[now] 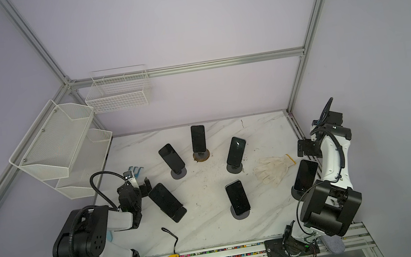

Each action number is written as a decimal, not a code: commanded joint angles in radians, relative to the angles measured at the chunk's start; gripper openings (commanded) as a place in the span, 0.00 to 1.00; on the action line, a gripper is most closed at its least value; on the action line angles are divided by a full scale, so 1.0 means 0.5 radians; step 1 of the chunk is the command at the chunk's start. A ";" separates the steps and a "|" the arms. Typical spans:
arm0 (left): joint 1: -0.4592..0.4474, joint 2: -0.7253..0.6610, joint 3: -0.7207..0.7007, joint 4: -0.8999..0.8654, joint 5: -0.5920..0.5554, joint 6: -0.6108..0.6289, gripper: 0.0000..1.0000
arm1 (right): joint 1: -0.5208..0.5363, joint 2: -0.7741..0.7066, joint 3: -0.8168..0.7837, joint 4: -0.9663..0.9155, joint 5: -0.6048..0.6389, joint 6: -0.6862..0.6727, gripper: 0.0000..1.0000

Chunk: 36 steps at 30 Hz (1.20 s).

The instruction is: Remove the phone from the phone stand

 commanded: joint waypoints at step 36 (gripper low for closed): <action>0.018 -0.001 0.157 0.084 0.012 0.014 1.00 | -0.005 -0.162 -0.397 0.063 0.023 -0.112 0.71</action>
